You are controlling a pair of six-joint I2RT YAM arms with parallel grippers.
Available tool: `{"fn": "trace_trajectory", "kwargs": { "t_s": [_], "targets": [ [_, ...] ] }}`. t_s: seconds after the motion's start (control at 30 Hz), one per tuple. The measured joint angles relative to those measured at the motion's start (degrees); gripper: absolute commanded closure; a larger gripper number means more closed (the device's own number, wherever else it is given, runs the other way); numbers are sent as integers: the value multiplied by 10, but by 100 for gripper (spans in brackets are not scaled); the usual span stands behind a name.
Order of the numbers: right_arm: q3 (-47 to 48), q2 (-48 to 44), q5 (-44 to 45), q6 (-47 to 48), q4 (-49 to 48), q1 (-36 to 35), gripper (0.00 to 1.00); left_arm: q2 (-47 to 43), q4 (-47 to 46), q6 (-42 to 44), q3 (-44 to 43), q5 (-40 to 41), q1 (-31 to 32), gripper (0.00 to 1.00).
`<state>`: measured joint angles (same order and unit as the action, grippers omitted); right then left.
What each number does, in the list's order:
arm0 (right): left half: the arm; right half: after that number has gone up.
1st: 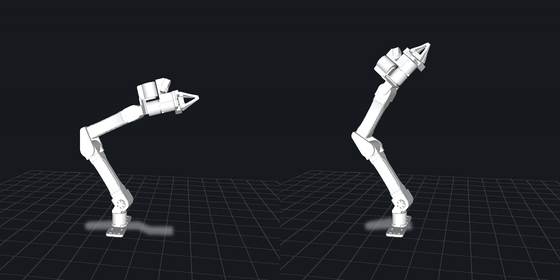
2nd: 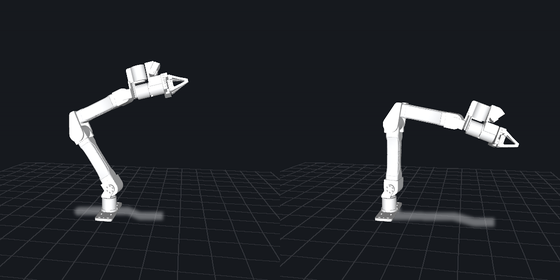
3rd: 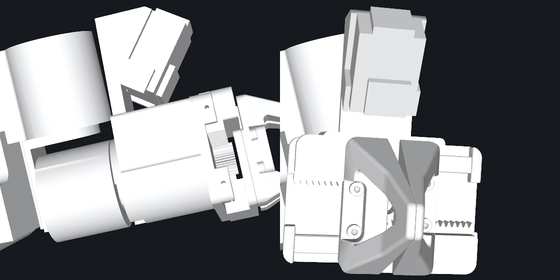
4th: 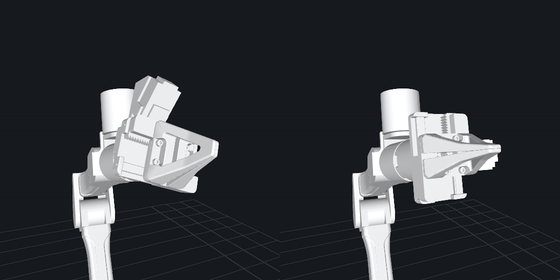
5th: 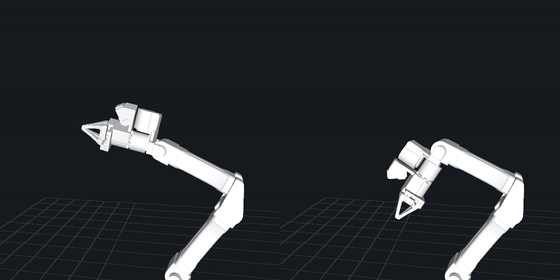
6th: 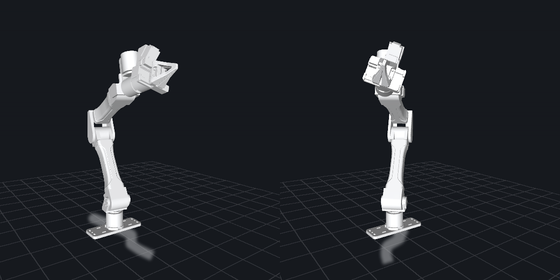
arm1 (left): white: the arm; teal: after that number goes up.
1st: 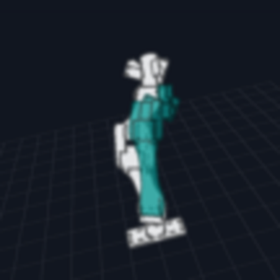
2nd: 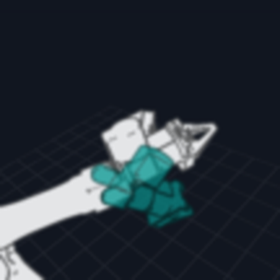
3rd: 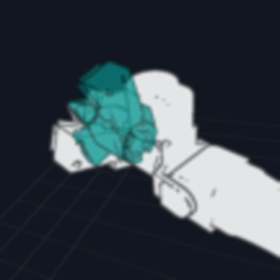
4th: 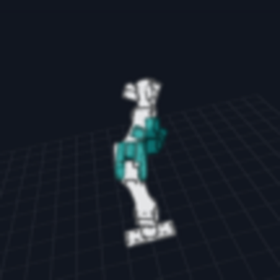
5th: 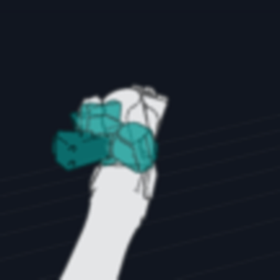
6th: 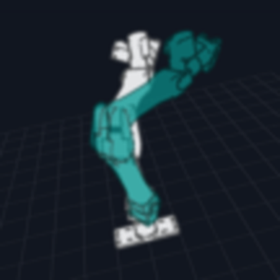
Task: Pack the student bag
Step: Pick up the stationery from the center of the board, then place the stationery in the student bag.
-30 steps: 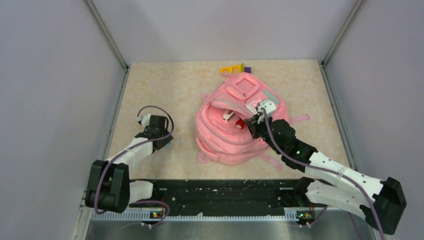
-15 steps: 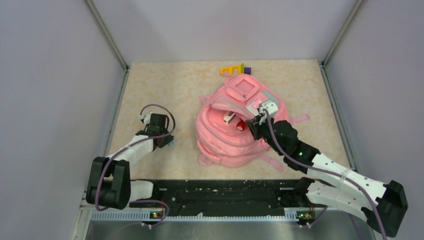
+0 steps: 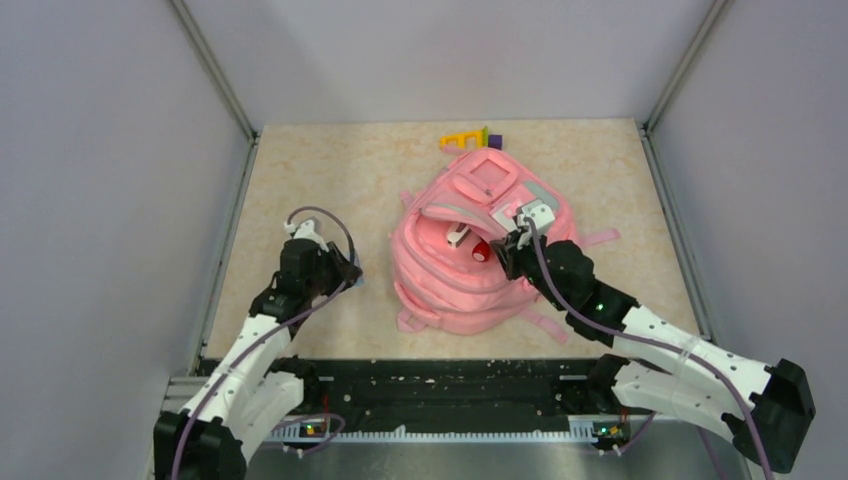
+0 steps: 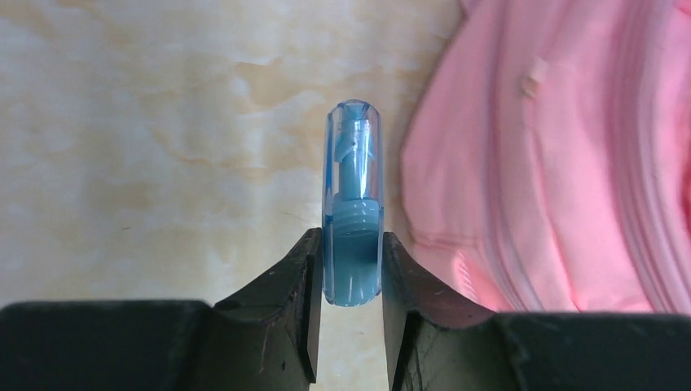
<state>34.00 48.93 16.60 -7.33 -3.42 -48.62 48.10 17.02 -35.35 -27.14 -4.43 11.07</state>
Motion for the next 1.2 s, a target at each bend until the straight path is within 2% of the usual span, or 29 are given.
{"fn": "trace_trajectory", "kwargs": {
  "t_s": [0.1, 0.23, 0.4, 0.57, 0.83, 1.2],
  "targets": [
    [0, 3, -2, 0, -2, 0, 100, -9, 1, 21, -11, -41, 38, 96],
    [0, 4, -2, -1, -3, 0, 100, 21, 6, 35, -82, -75, 127, 99],
    [0, 4, -4, -4, -4, 0, 100, 67, -48, 40, -159, -123, 205, 98],
    [0, 4, -5, -4, -3, 0, 100, 121, -78, 41, -182, -153, 214, 99],
    [0, 3, -8, -4, -2, 0, 100, 205, -37, 45, -216, -148, 214, 99],
    [0, 3, -13, -4, -1, 0, 100, 280, -55, 50, -266, -94, 214, 99]
  ]
}}
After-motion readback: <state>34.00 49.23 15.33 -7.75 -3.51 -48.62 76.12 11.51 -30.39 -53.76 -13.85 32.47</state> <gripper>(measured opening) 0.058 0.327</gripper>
